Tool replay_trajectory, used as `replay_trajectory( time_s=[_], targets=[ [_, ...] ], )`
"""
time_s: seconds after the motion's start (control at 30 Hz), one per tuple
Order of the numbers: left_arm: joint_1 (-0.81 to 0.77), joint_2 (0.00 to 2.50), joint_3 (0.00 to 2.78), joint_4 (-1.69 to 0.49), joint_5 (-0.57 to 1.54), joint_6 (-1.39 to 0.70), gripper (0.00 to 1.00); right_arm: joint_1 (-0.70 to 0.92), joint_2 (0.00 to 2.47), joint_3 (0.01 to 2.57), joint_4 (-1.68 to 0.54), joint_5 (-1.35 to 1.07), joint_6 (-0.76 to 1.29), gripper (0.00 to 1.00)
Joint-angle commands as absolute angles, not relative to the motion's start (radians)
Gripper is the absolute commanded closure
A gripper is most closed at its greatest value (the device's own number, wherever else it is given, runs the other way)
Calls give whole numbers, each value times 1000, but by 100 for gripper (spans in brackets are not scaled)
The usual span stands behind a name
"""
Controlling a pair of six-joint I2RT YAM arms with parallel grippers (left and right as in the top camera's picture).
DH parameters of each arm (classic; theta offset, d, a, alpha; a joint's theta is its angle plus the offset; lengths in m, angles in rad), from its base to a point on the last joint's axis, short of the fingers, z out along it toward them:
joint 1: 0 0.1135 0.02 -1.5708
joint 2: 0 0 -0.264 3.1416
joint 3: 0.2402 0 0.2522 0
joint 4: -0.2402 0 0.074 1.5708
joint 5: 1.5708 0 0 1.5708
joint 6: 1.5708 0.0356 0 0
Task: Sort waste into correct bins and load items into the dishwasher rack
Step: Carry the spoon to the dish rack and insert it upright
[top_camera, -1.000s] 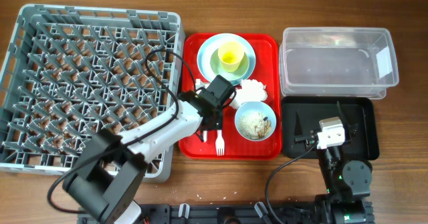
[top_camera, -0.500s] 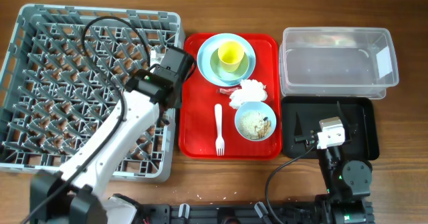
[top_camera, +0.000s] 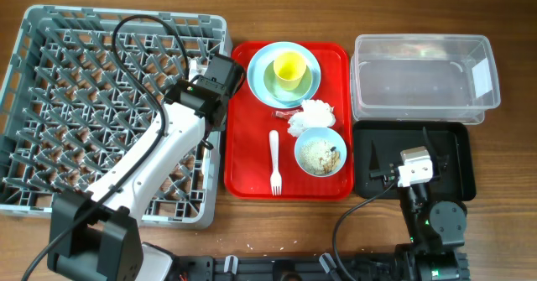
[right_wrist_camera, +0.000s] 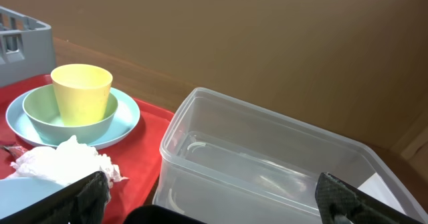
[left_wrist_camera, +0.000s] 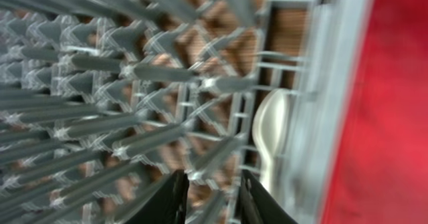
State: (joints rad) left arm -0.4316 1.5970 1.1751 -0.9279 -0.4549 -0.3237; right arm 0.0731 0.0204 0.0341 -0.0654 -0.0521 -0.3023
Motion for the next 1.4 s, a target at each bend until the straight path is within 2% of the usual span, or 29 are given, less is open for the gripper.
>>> replay_trajectory(
  time_s=[0.0, 0.07, 0.2, 0.3, 0.5, 0.9, 0.93, 1.07, 1.17, 1.23, 1.3, 1.37],
  targets=[
    [-430, 1596, 1171, -870, -252, -329, 75, 69, 17, 34, -60, -64, -312, 0],
    [-429, 1597, 1171, -823, -228, -329, 74, 69, 17, 34, -60, -64, -312, 0],
    [-429, 1614, 1131, -757, -228, -329, 67, 69, 17, 34, -60, -64, -312, 0],
    [-429, 1633, 1108, -736, -228, -329, 77, 69, 17, 34, -60, -64, -312, 1],
    [-429, 1633, 1108, -706, -228, -329, 89, 69, 17, 34, -60, -64, -312, 0],
    [-429, 1633, 1108, -695, -229, -355, 89, 69, 17, 34, -60, -64, -312, 0],
    [-429, 1632, 1108, -696, -228, -355, 89, 69, 17, 34, -60, -64, -312, 0],
    [-413, 1601, 1134, -717, -267, -355, 74, 69, 17, 34, -60, -64, -312, 0],
    [-412, 1503, 1248, -833, -307, -357, 59, 69, 17, 34, -60, -64, -312, 0],
    [-425, 1414, 1307, -910, -274, -455, 57, 69, 17, 34, -60, -64, -312, 0],
    [-448, 1334, 1308, -953, -185, -459, 55, 69, 17, 34, -60, -64, -312, 0],
    [-450, 1317, 1307, -1027, -192, -461, 53, 69, 17, 34, -60, -64, -312, 0]
  ],
)
